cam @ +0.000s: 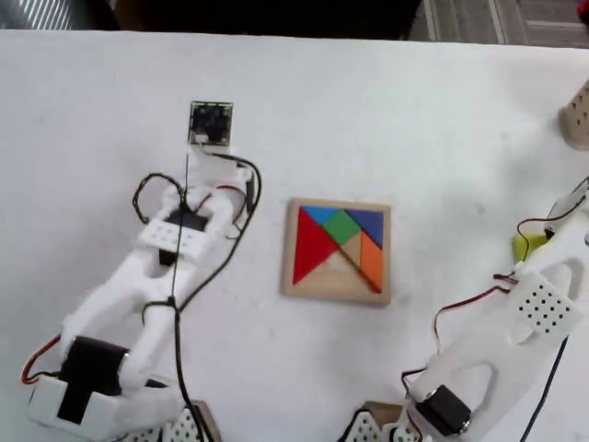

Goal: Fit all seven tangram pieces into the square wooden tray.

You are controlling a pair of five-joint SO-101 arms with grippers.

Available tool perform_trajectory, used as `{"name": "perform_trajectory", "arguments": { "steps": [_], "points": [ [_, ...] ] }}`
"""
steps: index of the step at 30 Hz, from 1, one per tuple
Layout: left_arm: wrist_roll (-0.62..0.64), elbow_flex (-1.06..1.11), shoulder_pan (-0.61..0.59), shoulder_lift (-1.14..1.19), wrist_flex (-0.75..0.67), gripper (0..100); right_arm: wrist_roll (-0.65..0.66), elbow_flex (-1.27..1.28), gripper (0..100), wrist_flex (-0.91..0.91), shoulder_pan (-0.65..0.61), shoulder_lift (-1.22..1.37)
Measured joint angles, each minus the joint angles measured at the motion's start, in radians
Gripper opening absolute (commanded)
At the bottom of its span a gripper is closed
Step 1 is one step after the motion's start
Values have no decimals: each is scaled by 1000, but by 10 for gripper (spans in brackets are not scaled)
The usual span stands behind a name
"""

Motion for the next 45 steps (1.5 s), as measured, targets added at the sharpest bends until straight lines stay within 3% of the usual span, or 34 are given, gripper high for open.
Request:
{"name": "perform_trajectory", "arguments": {
  "steps": [11,28,39,45],
  "points": [
    [0,0,0,0,0,24,3,14,18,26,-11,11],
    [0,0,0,0,0,24,-8,578,18,28,-135,-302],
    [0,0,0,0,0,24,-3,1293,19,-334,-173,-792],
    [0,0,0,0,0,24,-3,1510,18,-388,-222,-944]
  ]
}}
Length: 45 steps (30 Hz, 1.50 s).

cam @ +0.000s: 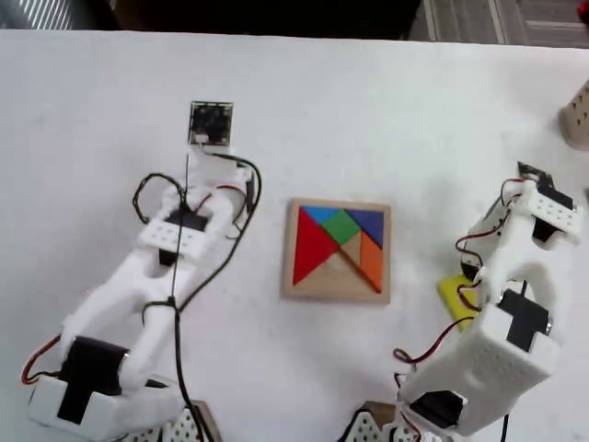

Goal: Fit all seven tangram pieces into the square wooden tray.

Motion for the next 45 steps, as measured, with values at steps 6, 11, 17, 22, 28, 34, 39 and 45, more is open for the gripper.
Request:
{"name": "perform_trajectory", "arguments": {
  "steps": [6,11,17,22,28,34,39,45],
  "points": [
    [0,0,0,0,0,24,0,66,22,0,-17,-48],
    [0,0,0,0,0,25,14,118,130,0,-17,-112],
    [0,0,3,0,0,26,32,235,225,5,-72,-281],
    [0,0,17,0,0,26,34,336,211,-26,-160,-325],
    [-5,0,18,0,0,24,17,427,215,-170,-166,-338],
    [-63,0,18,0,0,24,20,446,215,-221,-115,-345],
    [-64,0,18,0,0,24,38,483,215,-267,-83,-365],
    [-64,0,18,0,0,24,66,486,214,-284,-44,-370]
  ]
}}
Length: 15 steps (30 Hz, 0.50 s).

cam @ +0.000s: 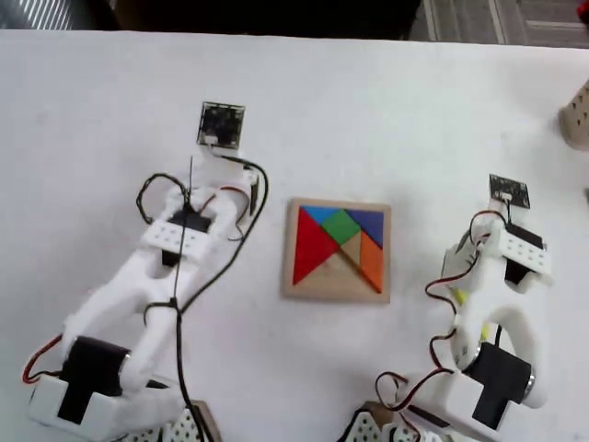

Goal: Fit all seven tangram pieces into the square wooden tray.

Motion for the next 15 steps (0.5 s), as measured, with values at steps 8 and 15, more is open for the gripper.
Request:
{"name": "perform_trajectory", "arguments": {
  "steps": [8,15],
  "points": [
    [0,0,0,0,0,24,5,18,214,2,6,-37],
    [0,0,0,0,0,24,12,25,214,-28,14,-11]
  ]
}}
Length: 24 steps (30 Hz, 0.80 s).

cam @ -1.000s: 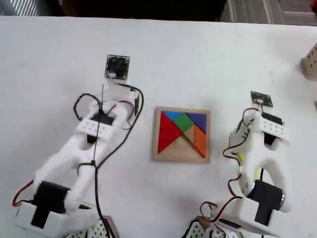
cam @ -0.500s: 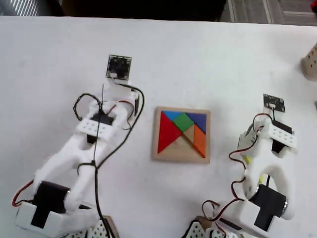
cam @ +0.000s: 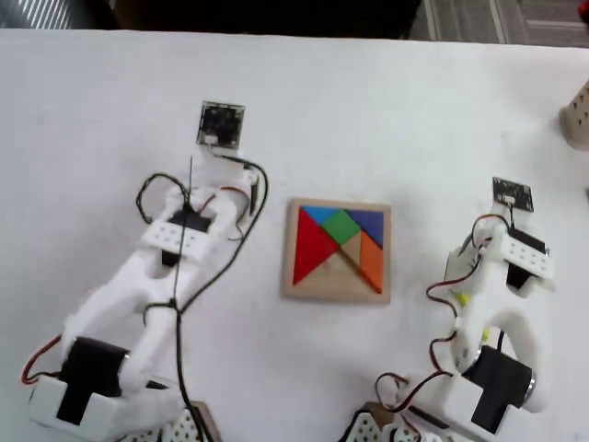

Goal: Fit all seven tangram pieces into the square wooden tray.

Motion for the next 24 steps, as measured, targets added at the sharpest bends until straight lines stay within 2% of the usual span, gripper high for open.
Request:
{"name": "perform_trajectory", "arguments": {
  "steps": [9,14,24],
  "points": [
    [0,0,0,0,34,24,52,-55,216,9,12,69],
    [0,0,0,0,37,24,147,-57,266,35,3,75],
    [-2,0,0,0,37,24,310,-52,268,72,-11,83]
  ]
}}
